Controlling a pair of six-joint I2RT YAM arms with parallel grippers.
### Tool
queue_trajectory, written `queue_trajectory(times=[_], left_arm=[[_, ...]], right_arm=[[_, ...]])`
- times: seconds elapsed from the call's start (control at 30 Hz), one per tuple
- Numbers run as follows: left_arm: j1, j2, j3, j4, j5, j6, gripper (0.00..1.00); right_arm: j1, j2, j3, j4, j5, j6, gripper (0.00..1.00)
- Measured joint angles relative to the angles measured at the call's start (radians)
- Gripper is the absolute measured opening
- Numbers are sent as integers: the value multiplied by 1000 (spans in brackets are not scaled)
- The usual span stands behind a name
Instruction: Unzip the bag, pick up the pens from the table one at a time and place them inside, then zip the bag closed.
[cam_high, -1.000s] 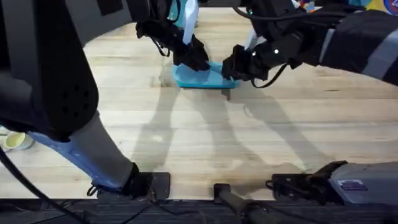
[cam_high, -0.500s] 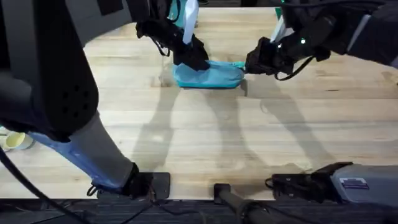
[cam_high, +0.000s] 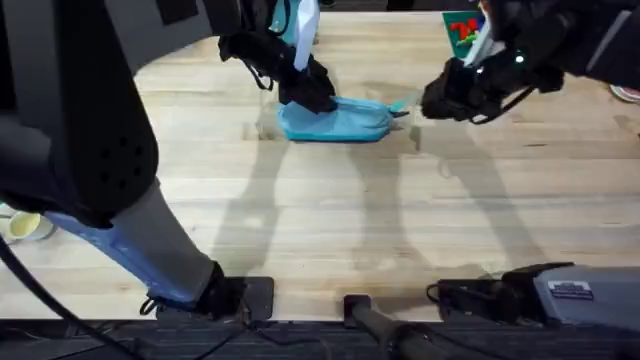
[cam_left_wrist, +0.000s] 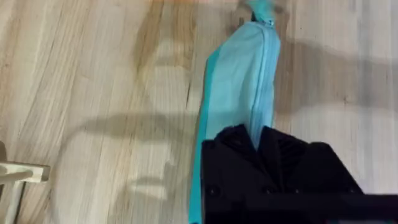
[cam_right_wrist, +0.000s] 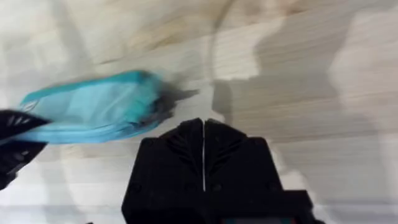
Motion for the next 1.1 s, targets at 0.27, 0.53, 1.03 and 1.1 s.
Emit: queue_trajectory(times=[0.27,0.53,1.03,1.1], left_arm=[[1,0,0,0,0,0,42],[1,0,0,0,0,0,42],[1,0,0,0,2,-2,42],[1,0,0,0,2,-9,42]], right_arm=[[-56,5,-115,0,41,-13,32],[-56,25,-158,26,40,-12,32],[-55,-127,53,-12,-48,-195,802],[-54,-156,69,-12,-73,-250,981]])
